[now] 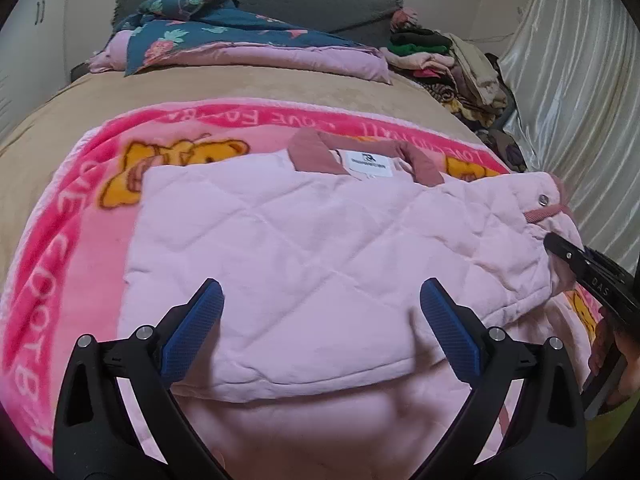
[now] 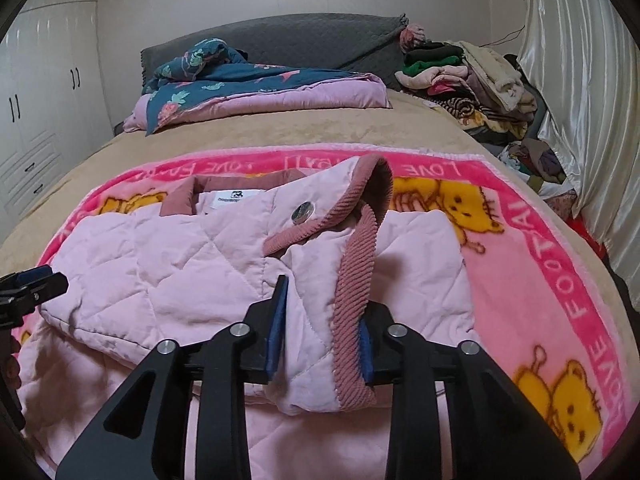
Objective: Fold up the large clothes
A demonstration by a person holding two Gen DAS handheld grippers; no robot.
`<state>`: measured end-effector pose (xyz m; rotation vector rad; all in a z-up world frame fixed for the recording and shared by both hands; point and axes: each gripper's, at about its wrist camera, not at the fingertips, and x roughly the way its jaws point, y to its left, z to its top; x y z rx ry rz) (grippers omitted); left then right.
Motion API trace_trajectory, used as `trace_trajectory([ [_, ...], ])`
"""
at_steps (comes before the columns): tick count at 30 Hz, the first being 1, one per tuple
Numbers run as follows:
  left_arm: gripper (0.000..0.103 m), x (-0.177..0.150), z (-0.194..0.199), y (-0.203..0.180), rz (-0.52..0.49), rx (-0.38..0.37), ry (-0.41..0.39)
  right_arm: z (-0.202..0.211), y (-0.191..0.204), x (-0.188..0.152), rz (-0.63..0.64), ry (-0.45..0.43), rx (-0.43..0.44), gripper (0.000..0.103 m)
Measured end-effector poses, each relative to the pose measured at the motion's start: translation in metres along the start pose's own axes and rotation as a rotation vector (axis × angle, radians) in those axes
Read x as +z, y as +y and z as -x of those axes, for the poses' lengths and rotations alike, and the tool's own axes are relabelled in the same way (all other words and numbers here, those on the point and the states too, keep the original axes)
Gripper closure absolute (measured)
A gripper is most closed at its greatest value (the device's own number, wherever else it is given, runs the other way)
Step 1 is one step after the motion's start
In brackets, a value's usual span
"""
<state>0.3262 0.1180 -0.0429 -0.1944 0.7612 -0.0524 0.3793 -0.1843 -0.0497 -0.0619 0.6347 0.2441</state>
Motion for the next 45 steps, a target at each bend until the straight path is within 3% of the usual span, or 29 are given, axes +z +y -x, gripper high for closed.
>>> trace_trajectory([
  [2, 0.010, -0.001, -0.002, -0.004, -0.002, -0.026, 0.007, 0.001, -0.001, 0.000, -0.002, -0.005, -0.017, 0.066],
  [5, 0.010, -0.003, -0.005, -0.008, -0.016, -0.013, 0.017, 0.003, -0.001, -0.001, 0.001, -0.009, -0.036, 0.049],
  [10, 0.010, -0.003, -0.006, -0.012, -0.013, -0.049, 0.018, 0.010, 0.001, -0.002, 0.019, -0.031, -0.032, 0.042],
  [13, 0.010, -0.006, -0.013, -0.015, -0.032, -0.031, 0.033, 0.012, 0.006, -0.002, 0.026, -0.035, -0.011, 0.037],
  [22, 0.010, -0.017, -0.037, -0.003, 0.008, 0.008, 0.106, 0.015, 0.029, 0.001, 0.078, -0.030, 0.046, 0.026],
  [33, 0.009, -0.022, -0.044, 0.007, 0.041, 0.001, 0.117, 0.003, 0.056, 0.007, 0.121, -0.005, 0.112, 0.022],
  [37, 0.009, -0.022, -0.044, 0.008, 0.042, 0.000, 0.117, -0.014, 0.056, 0.002, 0.115, 0.060, 0.094, 0.020],
  [41, 0.009, -0.022, -0.044, 0.007, 0.038, 0.002, 0.118, -0.048, 0.050, -0.015, 0.083, 0.197, 0.064, 0.019],
  [45, 0.009, -0.023, -0.044, 0.006, 0.032, 0.014, 0.119, -0.063, 0.050, -0.026, 0.061, 0.213, 0.062, 0.017],
])
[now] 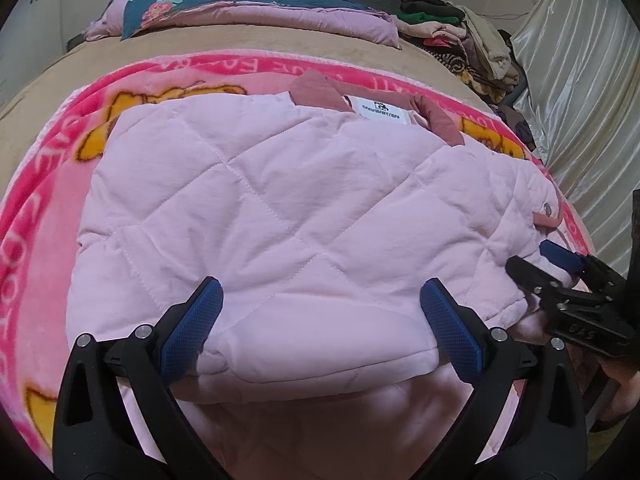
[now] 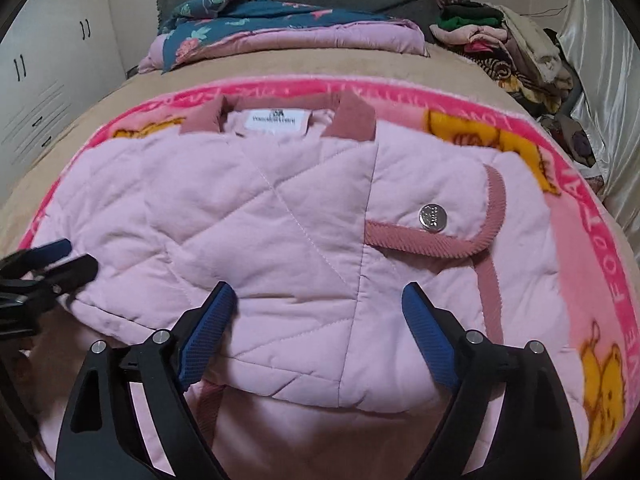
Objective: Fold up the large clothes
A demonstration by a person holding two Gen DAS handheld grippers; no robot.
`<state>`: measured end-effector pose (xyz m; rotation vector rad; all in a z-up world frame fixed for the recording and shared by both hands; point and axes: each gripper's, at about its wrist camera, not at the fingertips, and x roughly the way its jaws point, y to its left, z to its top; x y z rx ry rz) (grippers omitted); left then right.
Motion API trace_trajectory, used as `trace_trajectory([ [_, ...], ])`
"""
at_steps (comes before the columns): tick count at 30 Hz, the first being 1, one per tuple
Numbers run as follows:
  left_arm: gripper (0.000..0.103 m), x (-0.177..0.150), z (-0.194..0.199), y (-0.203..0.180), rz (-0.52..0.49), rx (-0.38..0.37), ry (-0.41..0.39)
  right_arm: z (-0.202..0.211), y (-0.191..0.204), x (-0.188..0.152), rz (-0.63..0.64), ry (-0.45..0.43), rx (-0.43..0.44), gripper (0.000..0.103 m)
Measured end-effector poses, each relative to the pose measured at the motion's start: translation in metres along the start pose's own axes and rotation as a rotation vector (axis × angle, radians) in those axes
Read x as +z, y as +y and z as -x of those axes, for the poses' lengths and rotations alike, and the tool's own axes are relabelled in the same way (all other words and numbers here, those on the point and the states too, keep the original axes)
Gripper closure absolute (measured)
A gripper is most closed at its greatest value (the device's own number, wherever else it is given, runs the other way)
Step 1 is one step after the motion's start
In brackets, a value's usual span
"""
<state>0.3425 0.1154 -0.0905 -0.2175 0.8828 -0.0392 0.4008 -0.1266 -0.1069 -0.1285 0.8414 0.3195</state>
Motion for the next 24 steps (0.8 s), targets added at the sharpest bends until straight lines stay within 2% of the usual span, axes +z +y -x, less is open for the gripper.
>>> trace_trajectory([
  [5, 0.009, 0.001, 0.005, 0.000, 0.016, 0.000, 0.004, 0.004, 0.002, -0.001, -0.016, -0.012, 0.000, 0.017],
  [10, 0.009, 0.001, 0.012, 0.001, 0.031, -0.007, 0.004, 0.025, 0.001, -0.004, -0.046, -0.054, 0.011, 0.016],
  [14, 0.009, 0.002, 0.019, 0.000, 0.046, -0.005, 0.007, 0.041, 0.000, -0.008, -0.069, -0.086, 0.009, 0.010],
  [24, 0.009, 0.004, 0.041, -0.001, 0.066, -0.018, -0.015, 0.074, -0.005, -0.016, -0.111, -0.150, -0.009, 0.004],
])
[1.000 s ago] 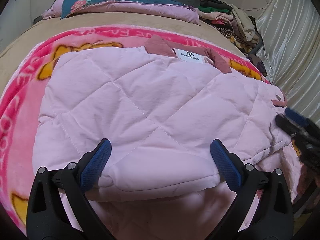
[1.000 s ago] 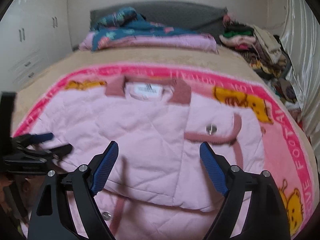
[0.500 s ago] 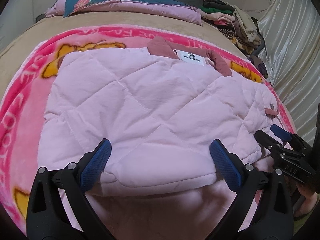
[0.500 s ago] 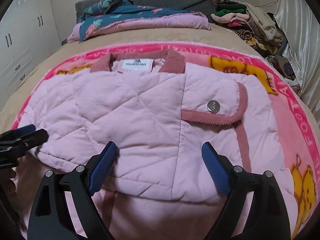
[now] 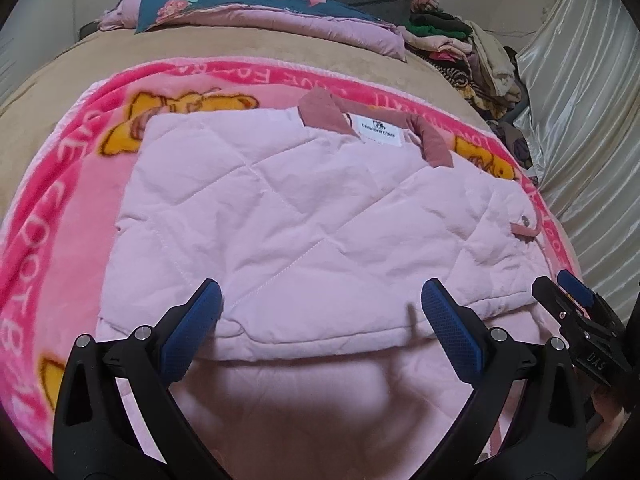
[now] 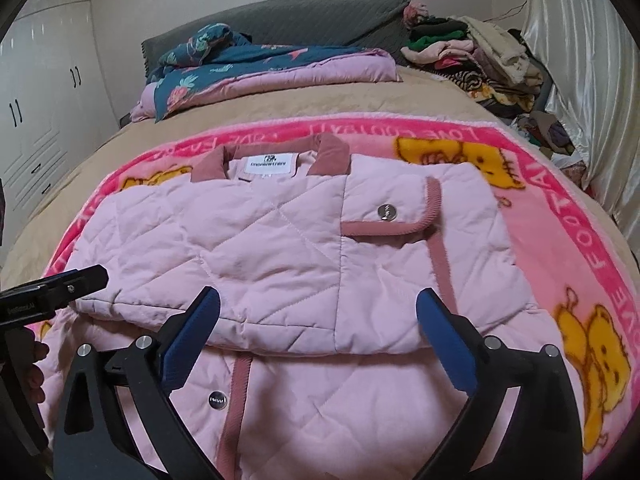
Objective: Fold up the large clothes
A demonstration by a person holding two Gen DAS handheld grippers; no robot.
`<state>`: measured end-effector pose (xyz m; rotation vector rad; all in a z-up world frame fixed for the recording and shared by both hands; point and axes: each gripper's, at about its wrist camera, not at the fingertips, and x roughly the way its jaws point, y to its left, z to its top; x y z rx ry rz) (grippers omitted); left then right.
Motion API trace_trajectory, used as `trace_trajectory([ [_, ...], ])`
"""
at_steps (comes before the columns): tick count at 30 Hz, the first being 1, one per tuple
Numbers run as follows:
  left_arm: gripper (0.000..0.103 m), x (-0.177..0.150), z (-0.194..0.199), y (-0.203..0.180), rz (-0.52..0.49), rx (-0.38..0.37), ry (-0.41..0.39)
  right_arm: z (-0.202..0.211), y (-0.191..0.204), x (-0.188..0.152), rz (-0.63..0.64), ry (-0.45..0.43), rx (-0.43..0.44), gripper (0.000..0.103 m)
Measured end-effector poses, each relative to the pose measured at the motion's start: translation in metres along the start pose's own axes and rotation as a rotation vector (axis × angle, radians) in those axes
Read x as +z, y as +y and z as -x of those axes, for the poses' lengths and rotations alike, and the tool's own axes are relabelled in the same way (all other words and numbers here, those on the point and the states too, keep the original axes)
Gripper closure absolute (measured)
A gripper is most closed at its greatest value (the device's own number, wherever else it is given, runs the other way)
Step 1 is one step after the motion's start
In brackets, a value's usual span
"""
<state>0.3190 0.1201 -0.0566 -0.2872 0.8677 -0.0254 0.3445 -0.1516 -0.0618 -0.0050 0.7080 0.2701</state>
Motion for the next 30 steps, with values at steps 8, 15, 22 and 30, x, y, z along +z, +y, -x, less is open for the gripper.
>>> trace_trajectory([
  [8, 0.009, -0.001, 0.022, -0.011, -0.026, -0.010, -0.036, 0.021, 0.000, -0.001, 0.001, -0.038, -0.022, 0.004],
  [15, 0.009, -0.001, 0.041, -0.021, -0.053, -0.021, -0.068, 0.043, -0.005, -0.001, -0.023, -0.077, -0.026, 0.004],
  [22, 0.009, -0.001, 0.058, -0.025, -0.056, -0.036, -0.106, 0.066, -0.007, -0.004, -0.036, -0.115, -0.032, 0.004],
  [30, 0.009, -0.004, 0.076, -0.030, -0.070, -0.040, -0.137, 0.089, -0.008, -0.007, -0.042, -0.146, -0.045, 0.004],
])
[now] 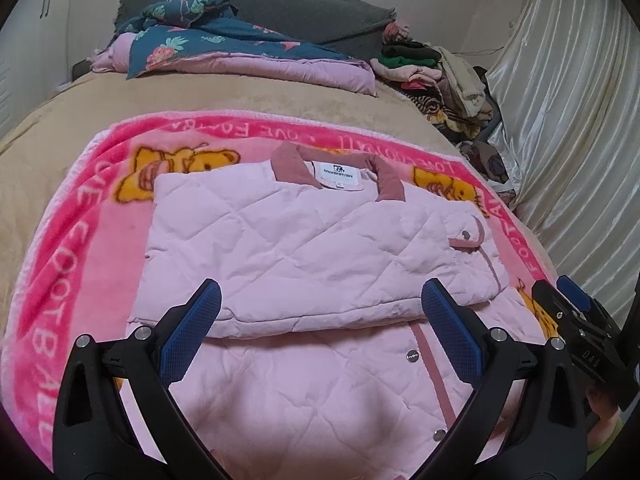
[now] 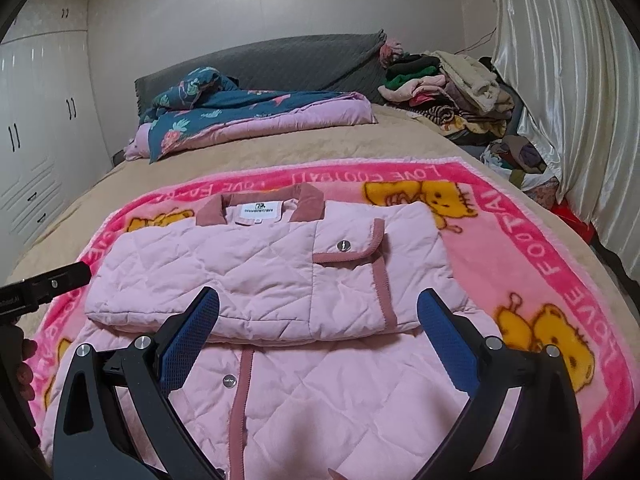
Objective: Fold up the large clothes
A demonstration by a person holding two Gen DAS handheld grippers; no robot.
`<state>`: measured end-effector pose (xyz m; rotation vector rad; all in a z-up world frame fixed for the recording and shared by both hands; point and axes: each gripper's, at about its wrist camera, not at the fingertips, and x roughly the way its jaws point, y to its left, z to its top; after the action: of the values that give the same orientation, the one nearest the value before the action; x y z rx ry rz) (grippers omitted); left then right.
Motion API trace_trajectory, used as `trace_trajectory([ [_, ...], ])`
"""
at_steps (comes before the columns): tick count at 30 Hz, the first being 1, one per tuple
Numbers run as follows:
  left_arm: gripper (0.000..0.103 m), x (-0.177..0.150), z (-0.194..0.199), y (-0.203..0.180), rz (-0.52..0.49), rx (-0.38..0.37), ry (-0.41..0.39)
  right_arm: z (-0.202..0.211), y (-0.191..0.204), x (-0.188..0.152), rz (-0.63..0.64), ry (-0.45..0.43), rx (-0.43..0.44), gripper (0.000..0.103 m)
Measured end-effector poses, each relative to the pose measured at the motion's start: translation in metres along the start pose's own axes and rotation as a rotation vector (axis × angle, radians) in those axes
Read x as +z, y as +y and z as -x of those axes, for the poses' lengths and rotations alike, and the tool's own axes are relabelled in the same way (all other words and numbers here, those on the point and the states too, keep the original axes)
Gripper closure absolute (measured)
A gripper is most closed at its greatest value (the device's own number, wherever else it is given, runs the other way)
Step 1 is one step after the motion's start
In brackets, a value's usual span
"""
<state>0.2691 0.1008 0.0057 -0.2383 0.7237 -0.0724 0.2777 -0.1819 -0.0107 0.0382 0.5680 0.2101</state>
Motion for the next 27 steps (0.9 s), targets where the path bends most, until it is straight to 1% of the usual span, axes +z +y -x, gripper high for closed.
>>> trace_trajectory([
  [9, 0.009, -0.004, 0.019, -0.002, -0.009, -0.005, -0.036, 0.021, -0.002, -0.002, 0.007, -0.024, -0.004, 0.004],
  [16, 0.009, -0.014, 0.033, -0.001, -0.002, 0.011, -0.055, 0.039, -0.008, -0.005, 0.014, -0.038, -0.017, 0.004],
  [19, 0.009, -0.023, 0.040, -0.004, -0.010, 0.014, -0.061, 0.045, -0.012, -0.007, 0.017, -0.041, -0.020, 0.004],
  [21, 0.009, -0.031, 0.045, -0.007, -0.018, 0.003, -0.069, 0.049, -0.014, -0.009, 0.018, -0.043, -0.021, 0.004],
  [27, 0.009, -0.050, 0.055, -0.012, -0.037, 0.025, -0.069, 0.060, -0.019, -0.018, 0.026, -0.043, -0.026, 0.004],
])
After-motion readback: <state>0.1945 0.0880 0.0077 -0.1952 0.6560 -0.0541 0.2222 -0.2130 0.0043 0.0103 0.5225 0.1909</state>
